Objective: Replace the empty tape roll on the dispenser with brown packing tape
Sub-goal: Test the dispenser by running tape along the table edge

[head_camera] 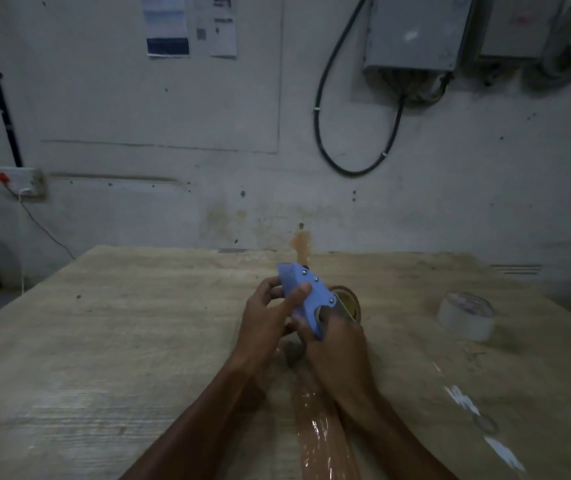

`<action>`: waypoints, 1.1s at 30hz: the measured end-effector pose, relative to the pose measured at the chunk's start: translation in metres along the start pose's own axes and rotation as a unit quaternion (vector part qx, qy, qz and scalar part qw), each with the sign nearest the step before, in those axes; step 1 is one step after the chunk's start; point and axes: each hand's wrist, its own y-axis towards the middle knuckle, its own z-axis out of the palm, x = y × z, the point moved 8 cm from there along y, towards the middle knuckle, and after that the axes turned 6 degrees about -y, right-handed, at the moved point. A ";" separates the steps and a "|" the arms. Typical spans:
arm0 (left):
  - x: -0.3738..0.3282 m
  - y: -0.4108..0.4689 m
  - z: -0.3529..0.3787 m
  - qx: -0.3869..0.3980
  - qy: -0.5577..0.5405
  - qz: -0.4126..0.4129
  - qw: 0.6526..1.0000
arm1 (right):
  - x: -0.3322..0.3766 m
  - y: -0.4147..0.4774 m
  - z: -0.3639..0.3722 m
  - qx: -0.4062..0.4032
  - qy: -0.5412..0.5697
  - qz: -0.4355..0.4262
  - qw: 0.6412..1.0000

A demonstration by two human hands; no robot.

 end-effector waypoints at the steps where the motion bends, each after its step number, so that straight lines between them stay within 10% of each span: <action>1: -0.004 0.000 -0.001 -0.001 0.021 0.021 1.000 | -0.002 0.000 -0.005 -0.011 0.039 0.006 0.999; 10: -0.017 0.004 -0.014 -0.027 -0.048 0.037 0.998 | -0.031 0.001 -0.003 0.014 0.408 0.120 0.905; 33: -0.079 0.013 0.038 0.073 0.248 -0.060 0.964 | -0.024 -0.052 -0.043 0.053 0.461 0.259 0.847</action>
